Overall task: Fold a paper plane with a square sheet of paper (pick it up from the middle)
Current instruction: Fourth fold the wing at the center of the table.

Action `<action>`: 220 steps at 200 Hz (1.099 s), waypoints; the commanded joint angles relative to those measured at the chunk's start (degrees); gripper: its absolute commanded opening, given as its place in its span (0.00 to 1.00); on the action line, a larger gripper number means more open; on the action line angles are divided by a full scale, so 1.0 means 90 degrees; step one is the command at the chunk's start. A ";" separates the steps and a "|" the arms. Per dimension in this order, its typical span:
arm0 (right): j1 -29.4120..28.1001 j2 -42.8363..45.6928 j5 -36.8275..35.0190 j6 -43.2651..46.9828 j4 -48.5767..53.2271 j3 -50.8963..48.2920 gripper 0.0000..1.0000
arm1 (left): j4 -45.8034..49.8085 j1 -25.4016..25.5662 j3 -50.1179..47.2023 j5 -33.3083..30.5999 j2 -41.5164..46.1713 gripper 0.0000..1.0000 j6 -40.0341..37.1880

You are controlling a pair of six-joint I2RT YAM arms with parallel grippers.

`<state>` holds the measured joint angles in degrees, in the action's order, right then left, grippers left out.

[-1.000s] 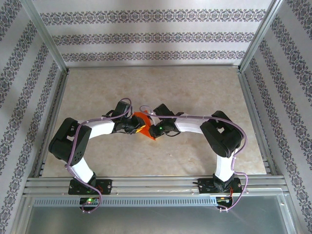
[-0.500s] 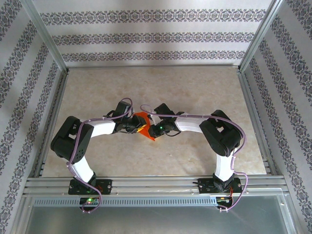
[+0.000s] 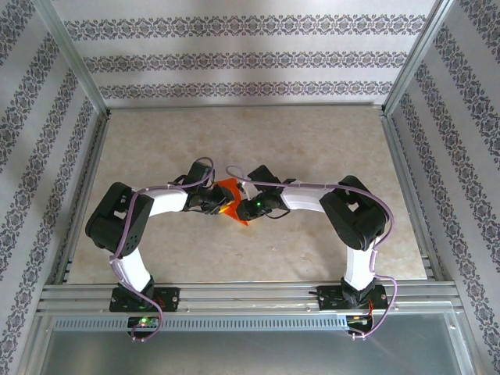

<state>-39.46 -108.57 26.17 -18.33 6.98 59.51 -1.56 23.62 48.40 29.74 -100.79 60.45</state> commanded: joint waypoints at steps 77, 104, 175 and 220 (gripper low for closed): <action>0.0235 0.0528 0.0217 -0.0757 -0.0106 -0.0456 0.23 | 0.1122 -0.0007 0.0349 -0.0364 -0.0318 0.31 -0.0227; 0.0252 0.0545 0.0269 -0.0872 -0.0185 -0.0489 0.25 | 0.1313 -0.0002 0.0418 -0.0403 -0.0385 0.31 -0.0278; 0.0172 0.0297 0.0455 -0.0923 -0.0206 -0.0343 0.24 | 0.1585 -0.0007 0.0518 -0.0462 -0.0466 0.31 -0.0339; 0.0155 0.0278 0.0517 -0.0884 -0.0186 -0.0353 0.24 | 0.1714 -0.0007 0.0580 -0.0497 -0.0539 0.31 -0.0369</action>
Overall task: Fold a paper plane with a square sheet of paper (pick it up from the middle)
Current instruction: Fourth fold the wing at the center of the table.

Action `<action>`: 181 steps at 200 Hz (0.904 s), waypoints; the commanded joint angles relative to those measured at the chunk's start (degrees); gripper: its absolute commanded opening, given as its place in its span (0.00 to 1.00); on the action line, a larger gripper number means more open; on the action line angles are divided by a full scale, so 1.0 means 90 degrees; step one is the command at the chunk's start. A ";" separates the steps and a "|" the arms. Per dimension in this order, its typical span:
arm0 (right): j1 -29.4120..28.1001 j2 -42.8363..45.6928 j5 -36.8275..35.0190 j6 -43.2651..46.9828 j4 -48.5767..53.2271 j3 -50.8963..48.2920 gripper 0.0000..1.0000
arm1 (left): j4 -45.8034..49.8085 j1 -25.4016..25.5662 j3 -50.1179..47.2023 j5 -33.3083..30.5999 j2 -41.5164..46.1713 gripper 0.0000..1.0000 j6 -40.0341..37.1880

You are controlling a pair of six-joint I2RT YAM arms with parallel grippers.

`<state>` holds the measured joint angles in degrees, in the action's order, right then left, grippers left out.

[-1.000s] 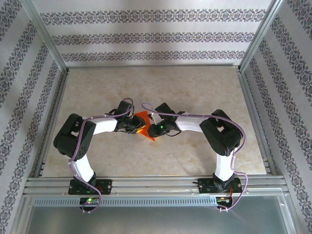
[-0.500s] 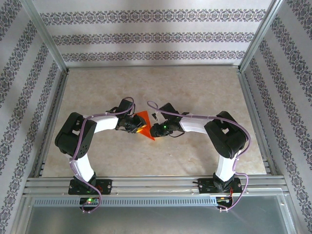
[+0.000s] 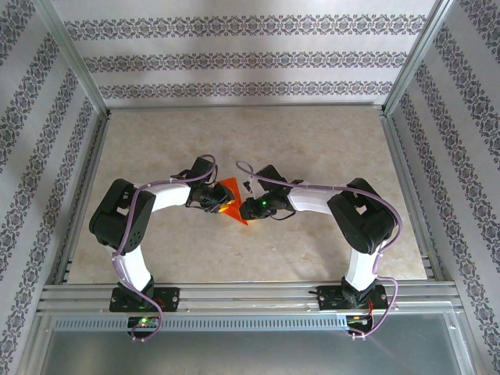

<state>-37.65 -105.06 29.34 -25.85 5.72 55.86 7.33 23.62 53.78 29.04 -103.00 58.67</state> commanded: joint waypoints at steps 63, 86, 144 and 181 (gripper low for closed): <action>-0.0065 -0.0231 0.0197 -0.0057 -0.0029 0.0013 0.17 | 0.0792 -0.0009 -0.0028 -0.0446 -0.0332 0.31 -0.0145; -0.0059 -0.0269 0.0219 -0.0059 -0.0039 -0.0007 0.13 | 0.0815 -0.0006 -0.0019 -0.0489 -0.0338 0.31 -0.0134; -0.0044 -0.0406 0.0324 -0.0096 -0.0068 -0.0063 0.09 | 0.0903 -0.0006 -0.0028 -0.0549 -0.0389 0.29 -0.0064; 0.0023 -0.0208 0.0316 -0.0202 -0.0208 -0.0154 0.14 | 0.0976 -0.0002 0.0057 -0.0468 -0.0475 0.28 -0.0207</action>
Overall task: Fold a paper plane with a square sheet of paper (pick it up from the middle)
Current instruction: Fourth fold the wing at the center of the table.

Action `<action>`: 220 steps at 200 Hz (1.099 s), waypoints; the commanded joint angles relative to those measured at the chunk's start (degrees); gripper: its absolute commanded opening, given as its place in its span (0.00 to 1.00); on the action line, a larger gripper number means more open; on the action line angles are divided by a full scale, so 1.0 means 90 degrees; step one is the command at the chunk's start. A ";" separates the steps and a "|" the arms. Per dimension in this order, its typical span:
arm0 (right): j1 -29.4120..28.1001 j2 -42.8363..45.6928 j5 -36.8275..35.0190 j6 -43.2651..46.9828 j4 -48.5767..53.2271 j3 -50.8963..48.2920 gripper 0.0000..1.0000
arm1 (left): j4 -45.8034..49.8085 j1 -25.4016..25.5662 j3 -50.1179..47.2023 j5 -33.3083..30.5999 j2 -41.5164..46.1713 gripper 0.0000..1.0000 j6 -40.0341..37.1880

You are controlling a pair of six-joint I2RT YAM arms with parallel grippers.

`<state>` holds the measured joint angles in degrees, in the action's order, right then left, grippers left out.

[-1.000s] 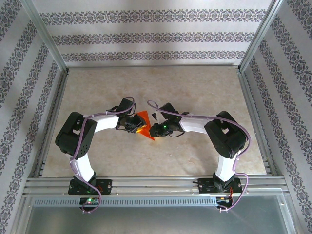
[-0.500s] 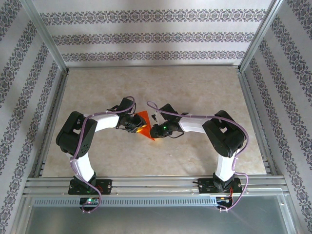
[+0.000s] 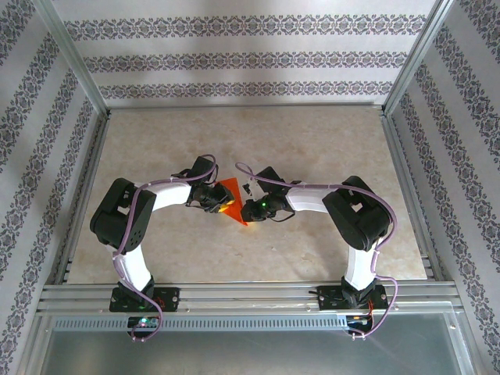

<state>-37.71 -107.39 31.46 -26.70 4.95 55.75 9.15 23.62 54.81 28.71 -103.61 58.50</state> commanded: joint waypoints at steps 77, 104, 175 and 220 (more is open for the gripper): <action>0.0099 0.0214 -0.0011 -0.0438 -0.0350 -0.0174 0.20 | 0.1230 0.0013 0.0206 -0.0502 -0.0579 0.35 -0.0591; 0.0104 0.0190 -0.0080 -0.0515 -0.0349 -0.0169 0.20 | 0.1365 0.0037 0.0282 -0.0559 -0.0672 0.37 -0.0659; 0.0145 -0.0010 -0.0041 -0.0770 -0.0425 -0.0169 0.18 | 0.1546 0.0071 0.0388 -0.0600 -0.0834 0.39 -0.0738; 0.0177 -0.0145 0.0116 -0.1032 -0.0617 -0.0149 0.18 | 0.1581 0.0078 0.0394 -0.0618 -0.0842 0.39 -0.0758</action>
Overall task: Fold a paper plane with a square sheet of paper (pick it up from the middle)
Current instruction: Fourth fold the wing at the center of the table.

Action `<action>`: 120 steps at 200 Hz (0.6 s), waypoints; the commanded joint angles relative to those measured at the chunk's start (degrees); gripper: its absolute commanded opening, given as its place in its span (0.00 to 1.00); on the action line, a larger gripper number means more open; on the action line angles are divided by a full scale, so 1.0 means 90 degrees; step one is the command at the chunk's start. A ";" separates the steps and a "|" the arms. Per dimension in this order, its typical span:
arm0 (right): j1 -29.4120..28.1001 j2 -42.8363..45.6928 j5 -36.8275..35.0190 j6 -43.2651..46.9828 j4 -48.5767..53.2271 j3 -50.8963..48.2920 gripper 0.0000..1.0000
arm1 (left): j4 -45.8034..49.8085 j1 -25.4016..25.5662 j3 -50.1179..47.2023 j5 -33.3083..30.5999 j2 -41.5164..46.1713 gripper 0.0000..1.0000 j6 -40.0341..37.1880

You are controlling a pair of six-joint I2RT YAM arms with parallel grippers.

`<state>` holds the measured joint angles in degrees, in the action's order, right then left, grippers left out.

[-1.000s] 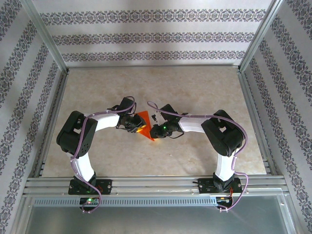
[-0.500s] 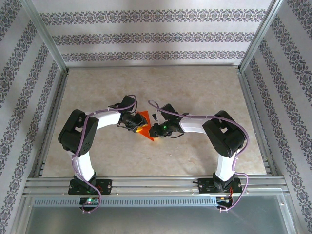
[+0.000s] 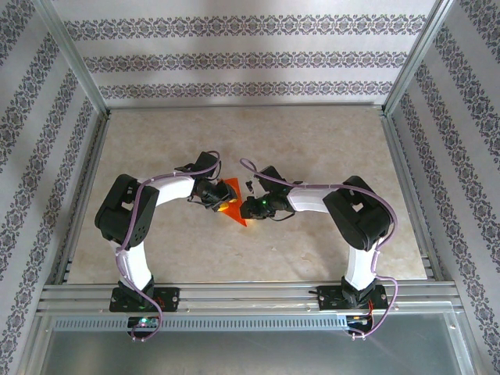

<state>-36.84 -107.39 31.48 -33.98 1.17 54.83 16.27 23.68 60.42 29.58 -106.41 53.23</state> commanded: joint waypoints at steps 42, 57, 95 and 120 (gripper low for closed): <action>0.0099 -0.0225 0.0181 -0.0360 -0.0276 0.0007 0.16 | 0.0790 0.0073 -0.0228 -0.0708 -0.0530 0.39 -0.0172; 0.0104 -0.0250 0.0193 -0.0384 -0.0287 -0.0017 0.15 | 0.0790 0.0065 -0.0230 -0.0701 -0.0539 0.39 -0.0173; 0.0114 -0.0289 0.0295 -0.0434 -0.0322 -0.0076 0.14 | 0.0768 0.0072 -0.0250 -0.0688 -0.0512 0.39 -0.0164; 0.0112 -0.0121 0.0349 -0.0434 -0.0374 -0.0070 0.16 | 0.0763 0.0066 -0.0252 -0.0690 -0.0522 0.39 -0.0163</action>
<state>-36.10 -108.40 33.89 -37.45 -0.43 54.83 16.40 23.68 60.53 29.58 -106.45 52.88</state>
